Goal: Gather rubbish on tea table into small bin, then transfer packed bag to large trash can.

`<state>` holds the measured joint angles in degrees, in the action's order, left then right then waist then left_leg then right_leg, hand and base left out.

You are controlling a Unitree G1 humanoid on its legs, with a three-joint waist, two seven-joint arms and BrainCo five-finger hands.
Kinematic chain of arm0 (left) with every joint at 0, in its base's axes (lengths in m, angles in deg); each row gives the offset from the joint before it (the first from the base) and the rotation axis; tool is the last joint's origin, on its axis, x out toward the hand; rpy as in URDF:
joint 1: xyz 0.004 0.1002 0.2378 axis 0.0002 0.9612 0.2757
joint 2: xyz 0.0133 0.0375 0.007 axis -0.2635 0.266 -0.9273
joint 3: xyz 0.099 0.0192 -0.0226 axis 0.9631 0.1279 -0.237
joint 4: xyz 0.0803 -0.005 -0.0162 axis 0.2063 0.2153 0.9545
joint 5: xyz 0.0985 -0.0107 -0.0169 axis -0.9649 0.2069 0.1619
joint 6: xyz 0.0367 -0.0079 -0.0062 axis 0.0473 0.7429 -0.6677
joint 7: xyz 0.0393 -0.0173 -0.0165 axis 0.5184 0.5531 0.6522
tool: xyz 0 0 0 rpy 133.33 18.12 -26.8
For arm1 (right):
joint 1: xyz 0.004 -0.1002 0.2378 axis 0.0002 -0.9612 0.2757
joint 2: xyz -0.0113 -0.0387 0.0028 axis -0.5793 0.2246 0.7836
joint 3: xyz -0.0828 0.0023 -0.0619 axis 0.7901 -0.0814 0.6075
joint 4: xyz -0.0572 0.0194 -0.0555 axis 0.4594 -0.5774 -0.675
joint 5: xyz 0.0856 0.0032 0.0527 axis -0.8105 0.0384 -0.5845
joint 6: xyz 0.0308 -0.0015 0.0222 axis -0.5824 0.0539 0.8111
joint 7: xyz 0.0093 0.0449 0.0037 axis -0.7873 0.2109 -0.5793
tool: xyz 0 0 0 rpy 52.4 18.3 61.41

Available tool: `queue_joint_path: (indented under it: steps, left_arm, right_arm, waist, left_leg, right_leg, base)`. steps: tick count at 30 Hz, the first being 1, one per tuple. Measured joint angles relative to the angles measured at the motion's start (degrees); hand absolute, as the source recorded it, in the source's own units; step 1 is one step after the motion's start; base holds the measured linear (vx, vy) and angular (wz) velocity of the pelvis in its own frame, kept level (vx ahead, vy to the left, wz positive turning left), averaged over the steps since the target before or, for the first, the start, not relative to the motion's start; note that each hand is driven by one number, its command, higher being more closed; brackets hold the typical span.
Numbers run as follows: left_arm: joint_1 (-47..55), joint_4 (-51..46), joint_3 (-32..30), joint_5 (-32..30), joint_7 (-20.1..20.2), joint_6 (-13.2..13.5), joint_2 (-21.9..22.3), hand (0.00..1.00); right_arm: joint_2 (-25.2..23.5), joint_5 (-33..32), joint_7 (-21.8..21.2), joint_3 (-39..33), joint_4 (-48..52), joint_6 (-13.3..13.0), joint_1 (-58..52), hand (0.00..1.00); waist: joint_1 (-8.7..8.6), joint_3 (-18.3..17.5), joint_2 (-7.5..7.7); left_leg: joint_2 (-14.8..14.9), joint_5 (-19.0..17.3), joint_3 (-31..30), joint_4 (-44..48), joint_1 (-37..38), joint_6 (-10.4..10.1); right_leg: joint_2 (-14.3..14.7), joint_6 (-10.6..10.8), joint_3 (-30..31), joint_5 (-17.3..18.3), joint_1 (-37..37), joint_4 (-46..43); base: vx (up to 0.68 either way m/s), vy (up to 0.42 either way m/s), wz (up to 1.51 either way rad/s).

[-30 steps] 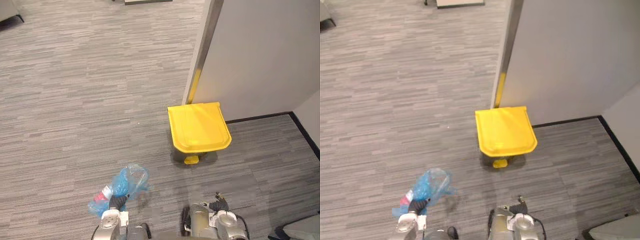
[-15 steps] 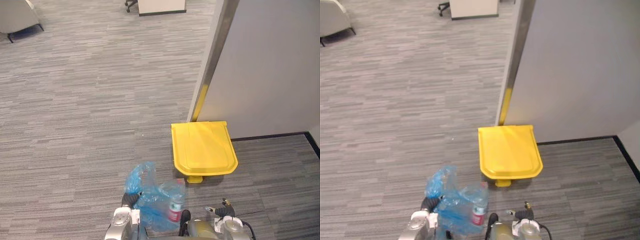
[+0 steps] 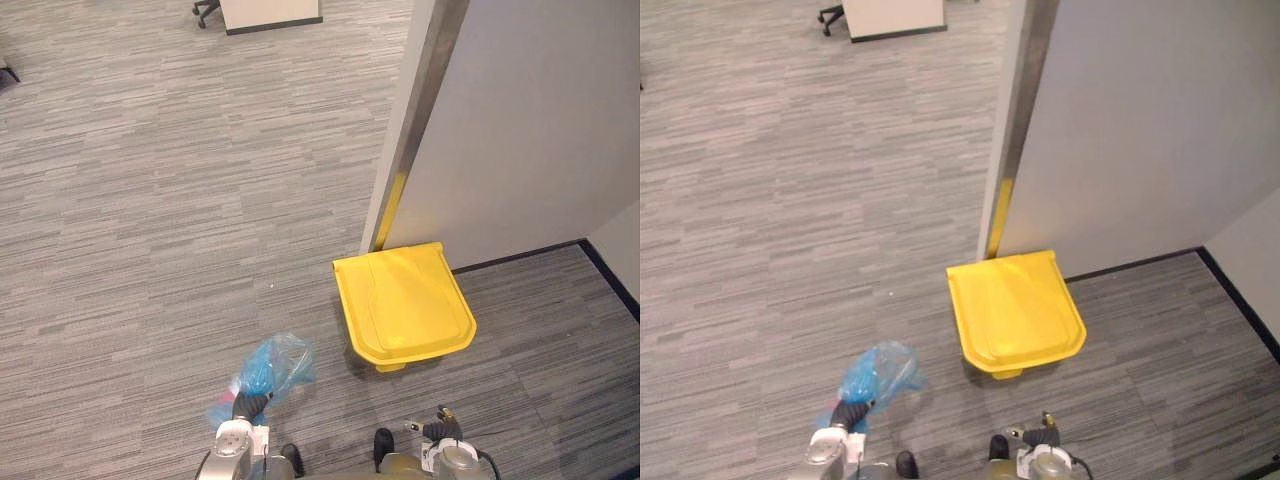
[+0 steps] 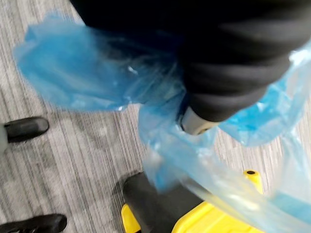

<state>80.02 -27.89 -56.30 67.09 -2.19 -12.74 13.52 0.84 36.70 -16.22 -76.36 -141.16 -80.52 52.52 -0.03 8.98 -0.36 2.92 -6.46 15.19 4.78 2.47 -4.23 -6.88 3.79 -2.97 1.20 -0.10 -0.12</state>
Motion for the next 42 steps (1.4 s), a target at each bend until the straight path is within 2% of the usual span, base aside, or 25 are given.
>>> queue_joint_path:
  steps: [3,4,5,7,8,9,10,12,13,14,15,16,17,18,19,21,22,27,28,32,36,39,42]
  left_arm:
    - [0.1,-0.1,0.0,0.0,0.0,0.1,0.6,1.00]
    - [0.0,-0.1,0.0,0.1,0.0,0.0,0.8,1.00]
    - [-0.1,-0.1,0.0,0.1,0.0,0.0,0.8,1.00]
    - [-0.1,-0.1,-0.1,0.3,-0.1,0.0,0.5,1.00]
    - [-0.5,-0.1,0.0,0.3,-0.2,0.0,0.0,1.00]
    - [-0.4,0.1,-0.2,0.3,-0.2,-0.1,-0.5,1.00]
    - [-0.4,0.3,-0.1,0.6,-0.1,-0.1,-1.1,1.00]
    - [-0.5,0.7,-0.2,0.8,-0.1,0.0,-1.4,1.00]
    - [-0.7,0.6,-0.2,0.8,-0.2,0.0,-1.2,1.00]
    - [-0.6,0.6,-0.2,0.8,-0.2,0.0,-1.2,1.00]
    - [-0.5,0.6,-0.2,0.8,-0.2,0.0,-1.3,1.00]
    - [-1.6,1.0,-0.2,0.8,-0.3,0.0,0.3,1.00]
    - [-2.0,1.0,-0.2,0.8,-0.2,0.1,1.0,1.00]
    - [-3.1,1.0,-0.2,0.8,-0.2,0.2,2.1,1.00]
    - [-4.4,1.0,-0.2,0.8,-0.2,0.3,2.4,1.00]
    - [-5.1,0.9,-0.2,0.8,-0.2,0.7,2.1,1.00]
    - [-5.1,0.5,-0.7,0.6,-0.2,0.8,1.7,1.00]
    - [-5.2,0.5,-2.2,0.5,-0.6,0.7,1.9,1.00]
    - [-5.6,0.1,-2.3,0.5,-0.6,0.7,2.1,1.00]
    - [-6.8,-3.1,-2.2,0.5,-0.6,1.2,2.2,1.00]
    - [-7.1,-5.7,-2.3,0.1,-0.6,1.2,1.9,1.00]
    - [-7.5,-5.7,-2.1,0.1,-0.4,1.2,1.9,1.00]
    - [-8.1,-5.8,-1.1,0.1,-0.1,1.2,1.2,1.00]
  right_arm:
    - [0.8,0.0,0.0,0.0,-1.0,0.1,0.4,0.00]
    - [1.1,0.0,0.0,0.0,-1.0,0.1,0.5,0.00]
    - [1.2,0.0,-0.1,0.0,-1.0,0.1,0.5,0.00]
    - [1.4,0.0,-0.3,0.0,-0.9,0.1,1.1,0.00]
    - [1.2,0.0,-0.3,0.1,-0.9,0.1,2.1,0.00]
    - [1.0,0.1,-0.3,0.1,-0.8,0.1,2.2,0.00]
    - [1.0,0.0,-0.3,0.0,-0.5,0.0,2.9,0.00]
    - [0.9,0.0,-0.2,0.0,-0.5,0.0,3.7,0.00]
    - [0.6,0.0,-0.2,0.1,-0.3,0.1,4.1,0.00]
    - [0.6,0.0,-0.1,0.3,-0.3,0.1,4.3,0.00]
    - [0.2,0.1,0.2,0.5,-0.2,0.1,4.1,0.00]
    - [0.4,0.2,0.3,0.5,-0.2,0.2,4.6,0.00]
    - [0.8,0.1,0.3,0.4,0.0,0.2,4.9,0.00]
    - [1.4,0.1,0.3,0.4,1.7,0.2,5.3,0.00]
    - [1.8,0.1,0.3,0.4,1.8,0.2,5.8,0.00]
    - [2.0,0.1,0.3,0.4,1.9,0.2,5.7,0.00]
    - [1.9,0.2,0.2,0.3,2.1,0.3,5.5,0.00]
    - [0.8,0.6,0.0,0.4,4.7,0.8,5.1,0.00]
    - [0.2,0.6,-0.1,0.5,6.0,0.9,5.0,0.00]
    - [-0.4,2.2,-0.4,3.0,7.8,0.9,4.7,0.00]
    - [-0.2,2.6,-0.8,7.1,8.6,0.8,6.9,0.00]
    - [0.0,4.7,-0.9,10.1,8.6,0.8,10.0,0.00]
    - [1.9,7.0,-1.1,14.7,8.6,0.7,15.2,0.00]
  waist:
    - [-0.01,-0.2,-0.71]
    - [-0.26,-0.1,-0.72]
    - [-0.31,-0.1,-0.72]
    - [-0.92,0.6,-0.72]
    - [-0.92,1.9,-0.79]
    - [-0.92,2.4,-0.20]
    - [-0.83,2.9,0.23]
    - [-0.95,3.8,1.24]
    - [-0.88,5.5,2.49]
    - [-0.82,5.9,2.99]
    - [-0.78,6.3,4.02]
    - [-0.26,6.9,3.15]
    - [-0.11,7.3,2.09]
    - [-0.53,8.6,0.64]
    - [-0.70,9.2,0.08]
    - [-0.85,9.2,0.10]
    - [-0.71,9.4,0.63]
    - [0.65,9.4,0.27]
    - [0.69,9.4,0.22]
    - [0.71,9.3,0.10]
    - [1.64,9.1,0.26]
    - [2.95,9.0,0.54]
    - [3.36,9.0,0.73]
  left_leg:
    - [0.2,-1.0,0.1,0.2,0.3,1.5]
    - [0.2,-1.9,0.1,0.1,1.0,2.1]
    - [0.2,-2.0,0.1,0.0,1.2,2.0]
    - [0.6,-3.2,-0.1,-1.1,3.4,2.5]
    - [0.5,-4.3,0.0,-0.9,4.7,3.4]
    - [0.8,-5.4,0.0,-0.2,5.0,3.9]
    - [1.1,-6.1,0.4,0.7,5.0,3.7]
    - [1.3,-6.9,1.0,2.0,5.4,3.3]
    - [1.3,-8.2,1.5,4.9,5.7,1.9]
    - [1.3,-9.4,1.7,6.5,5.8,1.4]
    - [1.1,-12.0,1.6,9.8,5.8,0.3]
    - [2.1,-14.4,1.6,12.8,5.8,-1.1]
    - [2.9,-14.7,1.5,13.2,5.5,-1.3]
    - [3.7,-15.3,1.1,13.0,5.5,-0.7]
    - [4.1,-16.1,-0.1,12.6,5.6,-0.4]
    - [5.0,-16.8,-2.3,12.5,5.7,-0.6]
    - [5.7,-17.2,-4.0,12.5,5.8,-1.3]
    - [8.5,-16.5,-5.0,12.6,2.8,-2.5]
    - [8.5,-15.6,-4.9,13.6,1.2,-3.2]
    - [8.0,-14.1,-4.9,14.9,-1.2,-3.7]
    - [7.1,-13.1,-6.1,15.8,-4.5,-3.8]
    - [6.8,-12.9,-6.6,15.1,-5.4,-4.1]
    - [6.3,-11.4,-7.1,15.3,-7.3,-3.3]
  right_leg:
    - [0.3,-0.3,1.4,1.0,-2.7,-4.7]
    - [0.2,-0.1,2.1,2.8,-5.9,-11.3]
    - [0.2,-0.1,2.0,3.0,-6.3,-12.2]
    - [-0.5,0.7,0.3,3.6,-9.6,-21.0]
    - [-1.3,1.8,-1.8,6.6,-12.3,-24.1]
    - [-1.3,2.0,-3.3,6.5,-13.9,-22.9]
    - [-1.2,2.9,-4.7,3.9,-16.2,-18.7]
    - [-1.4,2.9,-6.9,-1.0,-17.9,-9.5]
    - [-2.1,2.9,-9.1,-0.8,-18.6,-7.4]
    - [-2.2,2.8,-9.7,-0.4,-19.1,-7.4]
    - [-2.4,3.3,-10.7,2.0,-18.7,-7.5]
    - [-1.8,1.9,-11.4,0.9,-18.5,-8.2]
    - [-1.1,1.8,-11.4,0.8,-18.6,-8.5]
    - [-0.4,1.8,-11.9,0.8,-18.6,-9.0]
    - [0.1,1.8,-11.7,0.8,-19.1,-10.4]
    - [1.2,1.2,-10.8,1.2,-19.6,-13.3]
    - [1.8,-0.5,-10.3,2.2,-20.4,-16.2]
    - [3.1,-1.6,-12.8,3.2,-22.7,-16.9]
    - [2.3,-2.0,-13.4,3.5,-23.6,-17.8]
    - [-0.2,-2.1,-15.6,4.2,-24.1,-18.9]
    - [-2.2,-2.1,-17.3,4.2,-24.9,-18.4]
    - [-2.4,-2.2,-17.4,3.9,-25.9,-18.3]
    - [-3.0,-1.8,-17.8,2.7,-26.5,-17.2]
  base:
    - [-0.01,0.020,-0.31]
    - [-0.03,0.042,-0.28]
    - [-0.05,0.040,-0.22]
    - [-0.07,0.034,-0.18]
    - [-0.09,0.048,-0.28]
    - [-0.09,0.058,-0.27]
    - [-0.04,0.040,-0.15]
    - [0.07,-0.040,-0.02]
    - [0.14,-0.120,-0.03]
    - [0.19,-0.194,-0.01]
    - [0.23,-0.182,-0.15]
    - [0.25,-0.172,-0.15]
    - [0.23,-0.143,-0.09]
    - [0.17,-0.119,0.12]
    - [0.15,-0.119,0.22]
    - [0.12,-0.129,0.41]
    - [0.12,-0.143,0.47]
    - [0.11,-0.084,0.21]
    - [0.06,0.001,0.28]
    - [0.03,0.029,0.40]
    - [0.00,0.027,0.34]
    - [-0.02,-0.013,0.12]
    - [-0.04,-0.046,0.17]
